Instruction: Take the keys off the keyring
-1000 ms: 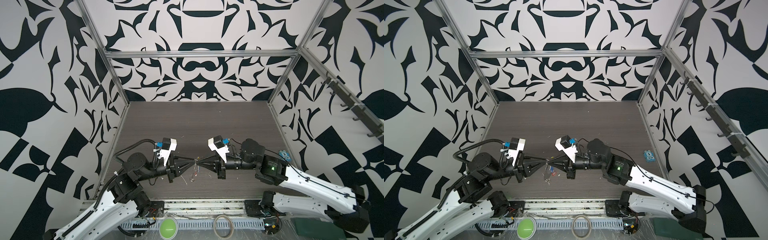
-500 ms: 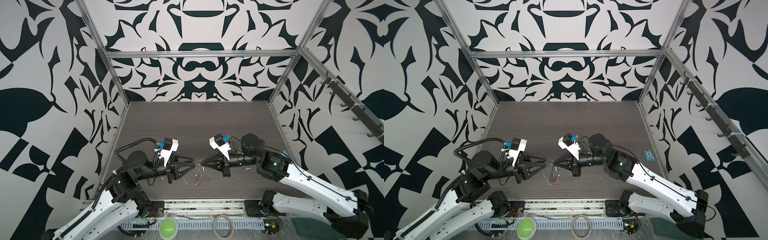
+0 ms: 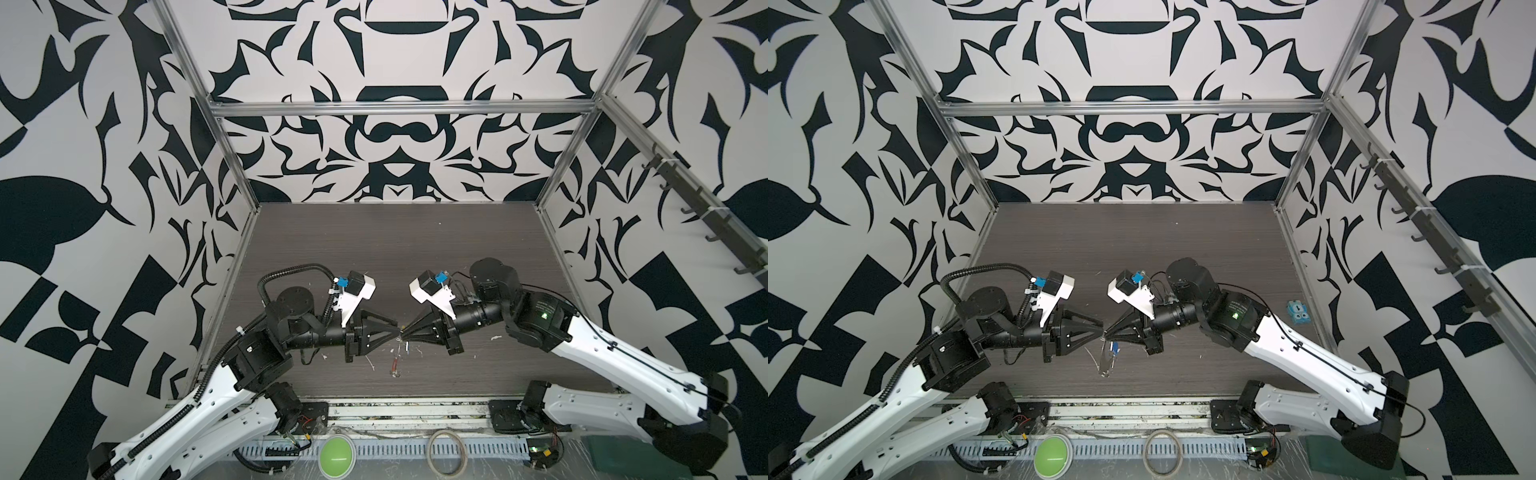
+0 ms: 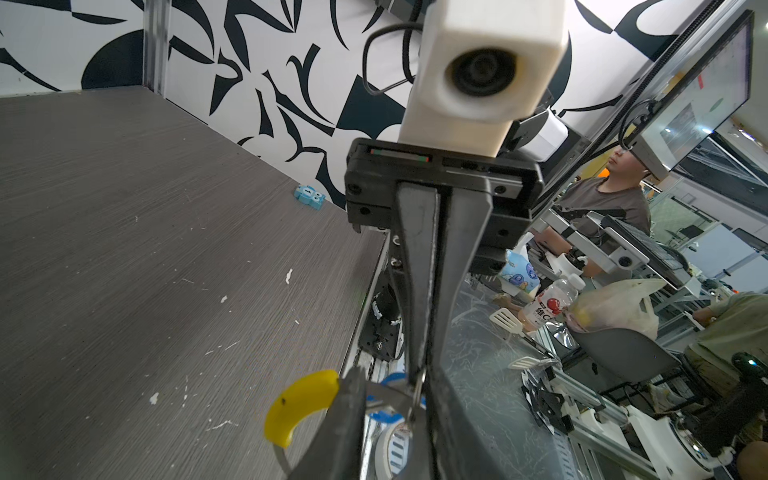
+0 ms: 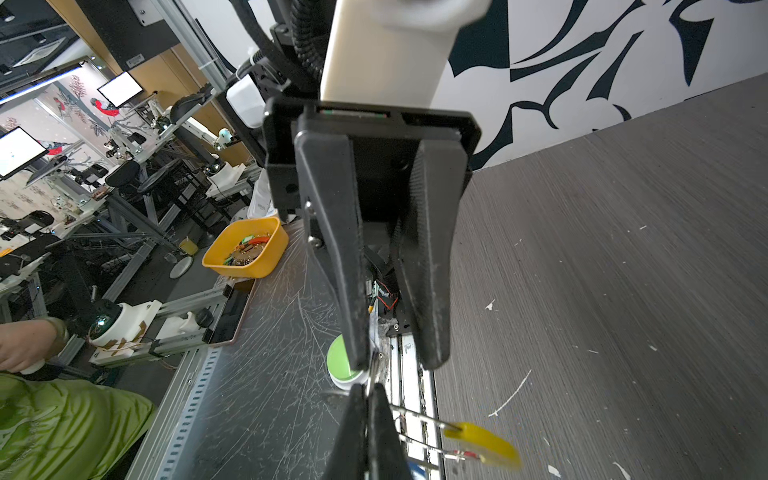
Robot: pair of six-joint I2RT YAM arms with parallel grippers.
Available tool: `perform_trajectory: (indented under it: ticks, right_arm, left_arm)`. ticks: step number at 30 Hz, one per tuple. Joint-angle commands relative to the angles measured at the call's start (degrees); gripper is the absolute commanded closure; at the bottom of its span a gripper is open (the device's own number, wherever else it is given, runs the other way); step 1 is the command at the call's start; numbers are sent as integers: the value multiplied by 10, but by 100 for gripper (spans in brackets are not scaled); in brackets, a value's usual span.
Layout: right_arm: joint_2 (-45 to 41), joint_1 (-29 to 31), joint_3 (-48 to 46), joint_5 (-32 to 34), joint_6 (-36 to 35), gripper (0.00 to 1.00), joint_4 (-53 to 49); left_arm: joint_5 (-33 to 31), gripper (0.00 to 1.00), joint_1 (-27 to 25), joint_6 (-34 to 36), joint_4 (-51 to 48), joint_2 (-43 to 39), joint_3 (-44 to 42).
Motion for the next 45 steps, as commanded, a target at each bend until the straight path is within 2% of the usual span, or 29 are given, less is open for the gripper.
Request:
perform_trajectory:
  ticks: [1,10,20,26,30,36,43,45]
  right_arm:
    - [-4,-3,35,-21,-20,100,2]
    - [-9,-5,38,-38,-36,100,-13]
    - [-4,-7,43,-28,-36,100,-9]
    - [0,-13,45,-27,-37,100,-5]
    - [1,-17,43,-23,-37,100,0]
    - [13,-24,40,-23,-39,100,13]
    - [40,-61,40,-39,-44,100,38]
    - [52,-71,44,-45,-47,100,47]
  left_arm:
    - [12,72,1,9,-12,-3,17]
    - [22,67,1,18,-9,-28,16]
    - [38,68,1,17,-12,4,28]
    - [43,79,1,21,-11,21,33]
    - [45,82,1,23,-7,21,33]
    - [20,100,1,35,11,27,32]
    - [-38,100,3,88,32,32,39]
    - [-38,100,12,101,35,46,47]
